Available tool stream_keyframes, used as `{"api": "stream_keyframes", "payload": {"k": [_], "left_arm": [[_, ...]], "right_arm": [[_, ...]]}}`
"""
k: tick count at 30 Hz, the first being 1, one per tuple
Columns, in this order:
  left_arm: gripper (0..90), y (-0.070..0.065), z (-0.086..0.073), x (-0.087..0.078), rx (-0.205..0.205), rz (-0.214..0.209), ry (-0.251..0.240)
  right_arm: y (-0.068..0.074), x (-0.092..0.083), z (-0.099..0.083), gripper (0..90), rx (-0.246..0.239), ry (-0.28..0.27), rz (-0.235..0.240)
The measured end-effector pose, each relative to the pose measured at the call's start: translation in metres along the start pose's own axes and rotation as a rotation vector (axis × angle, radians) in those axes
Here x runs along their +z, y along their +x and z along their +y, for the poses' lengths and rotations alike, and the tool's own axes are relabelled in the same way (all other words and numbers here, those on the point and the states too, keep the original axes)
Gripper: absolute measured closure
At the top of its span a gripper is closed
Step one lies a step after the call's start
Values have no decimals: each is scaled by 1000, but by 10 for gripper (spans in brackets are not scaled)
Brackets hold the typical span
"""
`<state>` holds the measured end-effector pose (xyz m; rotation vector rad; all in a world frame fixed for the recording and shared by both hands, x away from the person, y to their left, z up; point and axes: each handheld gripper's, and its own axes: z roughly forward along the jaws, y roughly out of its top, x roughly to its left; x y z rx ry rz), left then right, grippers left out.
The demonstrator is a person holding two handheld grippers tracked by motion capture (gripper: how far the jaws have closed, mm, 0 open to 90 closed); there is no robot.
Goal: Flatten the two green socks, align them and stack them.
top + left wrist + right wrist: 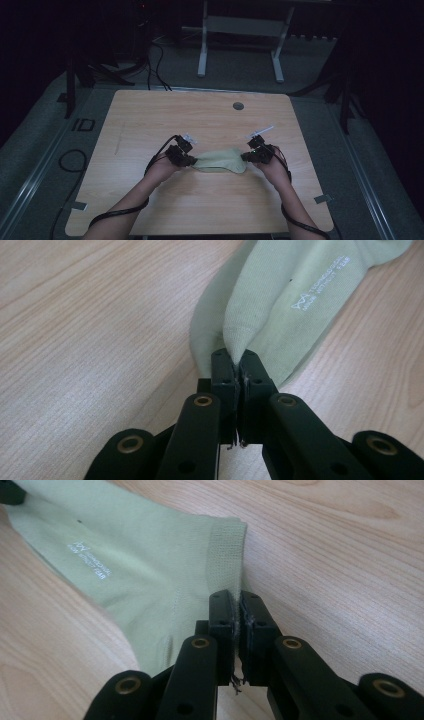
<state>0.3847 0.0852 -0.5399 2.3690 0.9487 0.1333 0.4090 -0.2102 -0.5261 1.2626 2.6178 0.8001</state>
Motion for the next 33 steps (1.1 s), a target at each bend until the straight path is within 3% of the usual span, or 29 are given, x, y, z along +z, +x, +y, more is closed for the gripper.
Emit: {"api": "stream_keyframes", "payload": {"k": [3,6,8,11,15,19,21,24,28,33], "left_arm": [[838,0,0,0,2,-5,-7],[690,-1,0,-4,10,-9,-21],[644,-3,2,-12,-2,14,-58],[578,-5,5,-21,-3,46,-91],[585,-13,9,-30,11,42,-135],[690,-29,12,-26,45,35,-149],[740,-32,13,-21,41,33,-166],[796,-30,15,-9,43,47,-128],[805,-23,14,6,10,41,-90],[803,-20,9,19,20,38,-47]], "right_arm": [[-3,3,-1,797,15,-3,0],[-3,0,-1,720,14,-12,-16],[-2,-7,0,650,15,-33,-23],[2,-18,1,635,6,-67,-28],[14,-27,1,622,-18,-94,-5],[32,-19,-3,626,-68,-85,47],[39,-12,-5,718,-94,-75,55],[43,-3,-6,832,-113,-55,48],[44,4,-8,877,-128,-25,49],[40,9,-12,884,-130,3,38]]}}
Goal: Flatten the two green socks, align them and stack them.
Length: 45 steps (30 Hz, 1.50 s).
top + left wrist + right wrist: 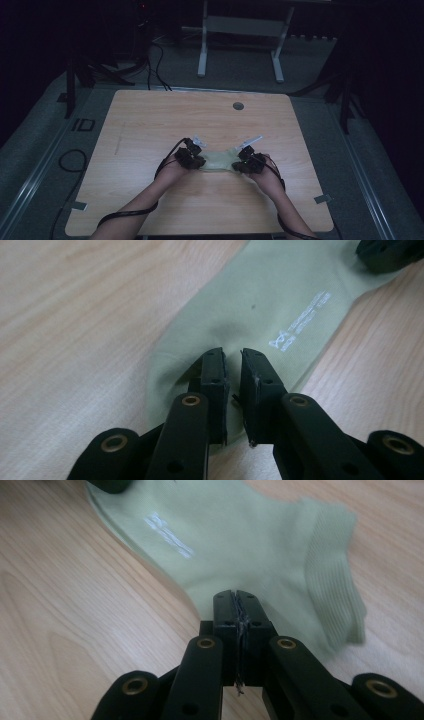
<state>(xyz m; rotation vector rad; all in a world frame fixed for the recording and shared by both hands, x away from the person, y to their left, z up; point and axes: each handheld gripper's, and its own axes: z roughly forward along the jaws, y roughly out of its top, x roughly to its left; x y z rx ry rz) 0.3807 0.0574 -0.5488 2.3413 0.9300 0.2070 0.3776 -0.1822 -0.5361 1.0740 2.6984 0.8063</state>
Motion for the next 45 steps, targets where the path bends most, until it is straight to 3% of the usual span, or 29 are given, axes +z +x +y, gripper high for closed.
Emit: {"api": "stream_keyframes", "payload": {"k": [4,7,9,12,17,19,22,25,31,34,38,45], "left_arm": [[801,0,-1,-2,14,11,0],[796,1,-3,-2,9,7,-4],[793,2,-5,-3,-5,-4,-11],[765,1,-6,-6,5,-9,-9],[746,0,-1,-32,9,4,-112],[780,0,3,-39,11,16,-150],[810,0,7,-34,21,34,-144],[824,2,8,-21,-3,16,-122],[824,4,2,3,-15,4,-47],[824,4,-2,3,-13,-6,-45],[823,5,-4,0,17,18,-35],[823,19,-7,-3,-20,42,-45]], "right_arm": [[-7,1,-7,885,36,3,11],[-11,-2,-11,885,44,-1,-17],[-15,-3,-14,885,58,-6,-7],[-16,-5,-17,876,63,-4,1],[-16,-17,-14,847,65,-43,17],[-17,-24,-10,847,60,-70,2],[-21,-29,-2,847,71,-88,-10],[-24,-27,3,847,73,-96,-21],[-32,-9,5,833,88,-50,-59],[-38,0,1,834,101,-20,-84],[-38,2,-1,834,112,-39,-80],[-30,8,5,834,87,-41,-80]]}}
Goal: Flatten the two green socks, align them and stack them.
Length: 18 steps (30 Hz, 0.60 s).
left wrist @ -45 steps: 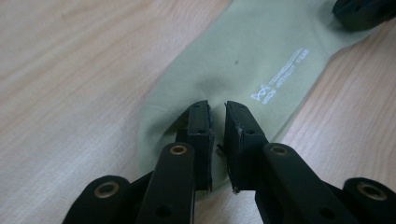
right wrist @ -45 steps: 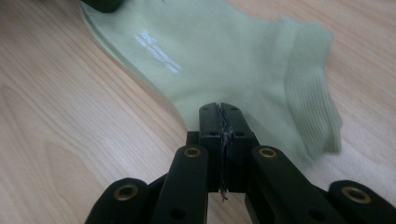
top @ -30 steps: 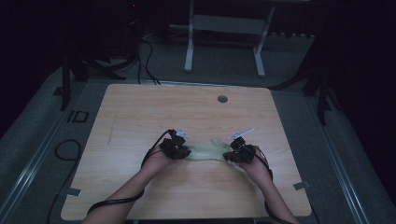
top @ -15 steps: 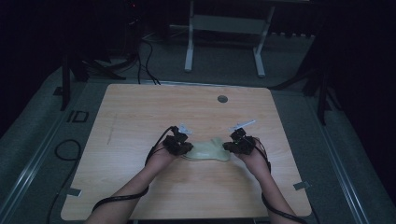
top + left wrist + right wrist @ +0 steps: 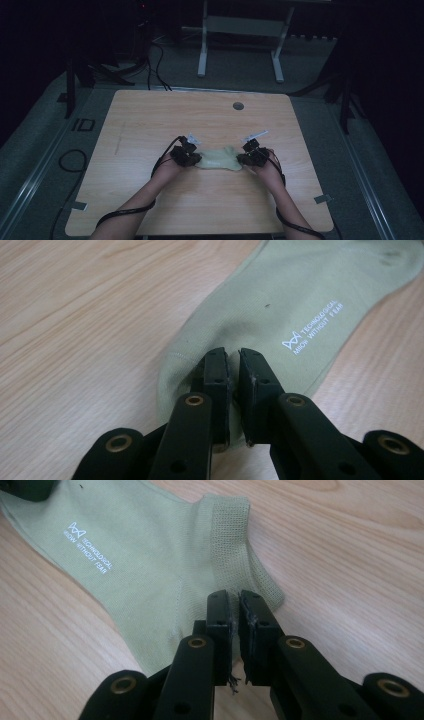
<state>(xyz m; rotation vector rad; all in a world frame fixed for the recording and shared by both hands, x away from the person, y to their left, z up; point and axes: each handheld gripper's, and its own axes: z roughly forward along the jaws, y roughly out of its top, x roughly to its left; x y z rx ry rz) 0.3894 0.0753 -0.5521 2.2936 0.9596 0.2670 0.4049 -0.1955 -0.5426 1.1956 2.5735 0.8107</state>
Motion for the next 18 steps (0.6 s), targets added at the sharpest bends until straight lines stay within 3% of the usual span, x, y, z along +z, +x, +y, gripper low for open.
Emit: {"api": "stream_keyframes", "payload": {"k": [8,12,13,15,18], "left_arm": [[820,5,-4,-3,-2,14,-6],[762,4,-5,-4,5,-6,-13],[708,2,-5,-6,9,-8,-23],[693,1,-6,-9,11,-33,-32],[638,-5,-6,-15,27,-36,-51]], "right_arm": [[-1,9,13,833,14,-9,0],[-2,11,17,817,32,-6,5],[0,9,17,801,25,-13,7],[0,8,17,786,22,-15,13],[4,0,16,717,8,-38,22]]}}
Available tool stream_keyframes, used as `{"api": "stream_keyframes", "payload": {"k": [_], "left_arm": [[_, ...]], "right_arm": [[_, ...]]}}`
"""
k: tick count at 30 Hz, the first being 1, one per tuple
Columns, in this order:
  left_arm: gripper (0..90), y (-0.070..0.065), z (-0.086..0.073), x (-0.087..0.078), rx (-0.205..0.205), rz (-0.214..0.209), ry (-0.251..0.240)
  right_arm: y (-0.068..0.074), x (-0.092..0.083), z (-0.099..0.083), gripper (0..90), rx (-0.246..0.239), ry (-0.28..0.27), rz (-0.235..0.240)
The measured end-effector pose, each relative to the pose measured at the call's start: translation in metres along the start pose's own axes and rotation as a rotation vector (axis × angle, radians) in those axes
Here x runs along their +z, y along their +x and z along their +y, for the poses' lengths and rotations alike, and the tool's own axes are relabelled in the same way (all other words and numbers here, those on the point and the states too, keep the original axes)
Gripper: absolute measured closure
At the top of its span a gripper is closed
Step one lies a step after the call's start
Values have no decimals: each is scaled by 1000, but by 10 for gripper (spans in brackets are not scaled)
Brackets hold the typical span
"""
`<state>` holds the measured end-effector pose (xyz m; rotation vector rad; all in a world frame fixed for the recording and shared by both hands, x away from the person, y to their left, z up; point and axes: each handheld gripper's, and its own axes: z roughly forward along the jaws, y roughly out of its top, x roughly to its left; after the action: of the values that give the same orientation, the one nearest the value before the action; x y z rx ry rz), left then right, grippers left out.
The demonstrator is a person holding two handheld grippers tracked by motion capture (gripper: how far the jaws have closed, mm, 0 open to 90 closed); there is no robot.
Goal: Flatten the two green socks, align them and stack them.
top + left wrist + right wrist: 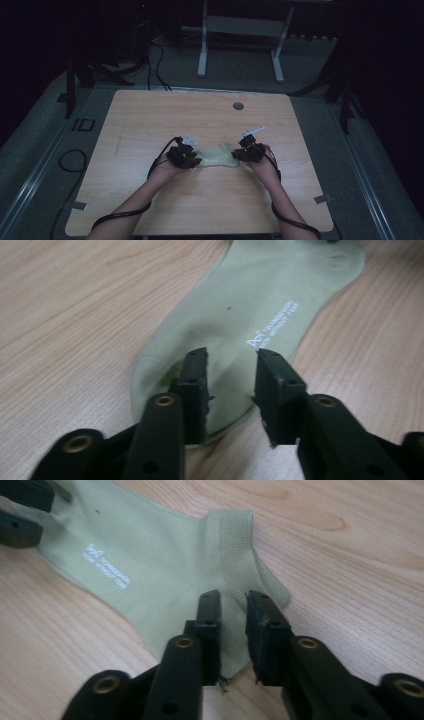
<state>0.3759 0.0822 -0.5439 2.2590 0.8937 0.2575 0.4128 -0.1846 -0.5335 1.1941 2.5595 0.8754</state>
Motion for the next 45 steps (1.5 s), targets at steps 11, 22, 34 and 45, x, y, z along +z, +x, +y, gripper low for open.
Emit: {"api": "stream_keyframes", "payload": {"k": [11,22,34,45], "left_arm": [[113,6,-5,-14,-62,67,-73],[28,23,-29,-23,-130,153,-140],[27,31,-55,-38,-162,179,-130],[28,38,-92,-70,-178,186,-199]], "right_arm": [[2,-24,-3,171,-22,-74,41],[-9,-29,-21,142,11,-136,14],[-20,-36,-47,139,-31,-163,-44],[-35,-51,-76,137,0,-186,-64]]}}
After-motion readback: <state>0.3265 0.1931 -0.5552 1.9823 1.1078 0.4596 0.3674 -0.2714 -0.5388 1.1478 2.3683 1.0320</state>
